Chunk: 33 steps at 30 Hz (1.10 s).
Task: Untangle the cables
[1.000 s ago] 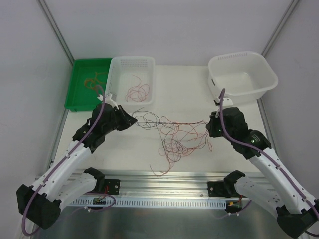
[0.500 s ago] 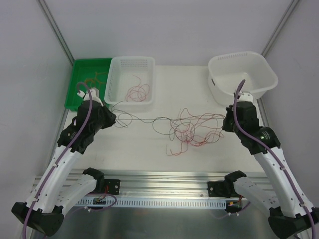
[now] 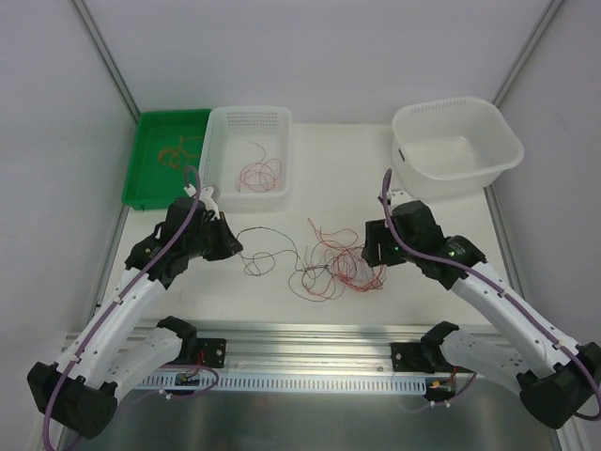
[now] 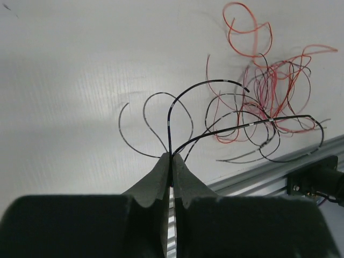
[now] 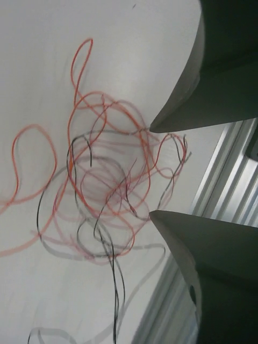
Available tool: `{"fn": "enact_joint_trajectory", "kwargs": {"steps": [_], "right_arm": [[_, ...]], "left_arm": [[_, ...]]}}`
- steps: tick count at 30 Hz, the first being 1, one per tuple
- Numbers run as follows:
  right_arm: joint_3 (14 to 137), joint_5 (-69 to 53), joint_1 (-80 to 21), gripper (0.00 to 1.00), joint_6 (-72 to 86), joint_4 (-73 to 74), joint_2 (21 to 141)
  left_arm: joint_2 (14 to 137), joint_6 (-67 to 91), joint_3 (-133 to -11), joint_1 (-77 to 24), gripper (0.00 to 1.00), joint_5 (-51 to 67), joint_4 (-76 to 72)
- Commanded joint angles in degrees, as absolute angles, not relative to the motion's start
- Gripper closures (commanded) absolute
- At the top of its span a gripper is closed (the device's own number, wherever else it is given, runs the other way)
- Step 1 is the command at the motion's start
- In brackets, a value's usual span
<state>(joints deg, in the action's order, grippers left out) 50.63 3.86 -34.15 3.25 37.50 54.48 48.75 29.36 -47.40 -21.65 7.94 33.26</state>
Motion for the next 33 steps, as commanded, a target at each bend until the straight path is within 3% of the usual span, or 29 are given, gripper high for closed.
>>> {"fn": "enact_joint_trajectory", "kwargs": {"steps": [1, 10, 19, 22, 25, 26, 28, 31, 32, 33], "right_arm": [[54.8, -1.7, -39.4, 0.35, 0.9, 28.4, 54.8], [58.8, -10.7, -46.2, 0.28, 2.0, 17.1, 63.0], [57.0, -12.4, -51.8, 0.33, 8.0, 7.7, 73.2], [57.6, -12.0, -53.7, 0.41, 8.2, 7.6, 75.6], [58.5, -10.6, -54.3, 0.65, 7.8, 8.8, 75.9], [58.9, -10.0, -54.2, 0.82, 7.5, 9.1, 75.6], [59.5, -8.4, -54.3, 0.99, 6.5, 10.7, 74.0], [62.7, -6.2, -54.3, 0.99, 3.6, 15.1, 71.5], [64.7, -5.6, -54.2, 0.99, 2.9, 16.3, 70.9], [65.9, -4.9, -54.3, 0.99, 2.3, 17.7, 70.1]], "left_arm": [[48.9, 30.0, -46.3, -24.0, 1.0, 11.5, 30.3], [49.9, 31.2, -46.2, -28.6, 1.0, 9.7, 29.4], [50.4, 32.0, -45.4, -29.8, 1.0, 9.0, 28.2], [50.5, 32.2, -44.7, -29.9, 1.0, 8.8, 27.6], [51.0, 32.0, -44.0, -29.9, 1.0, 8.0, 27.4], [51.6, 32.0, -43.8, -29.8, 0.99, 7.8, 27.5], [51.9, 32.0, -43.2, -29.9, 0.85, 7.8, 27.4], [51.6, 32.3, -42.7, -29.9, 0.66, 8.0, 27.4], [51.0, 32.3, -42.6, -29.8, 0.52, 7.8, 27.5], [50.7, 32.1, -42.6, -29.9, 0.46, 7.7, 27.4]]}}
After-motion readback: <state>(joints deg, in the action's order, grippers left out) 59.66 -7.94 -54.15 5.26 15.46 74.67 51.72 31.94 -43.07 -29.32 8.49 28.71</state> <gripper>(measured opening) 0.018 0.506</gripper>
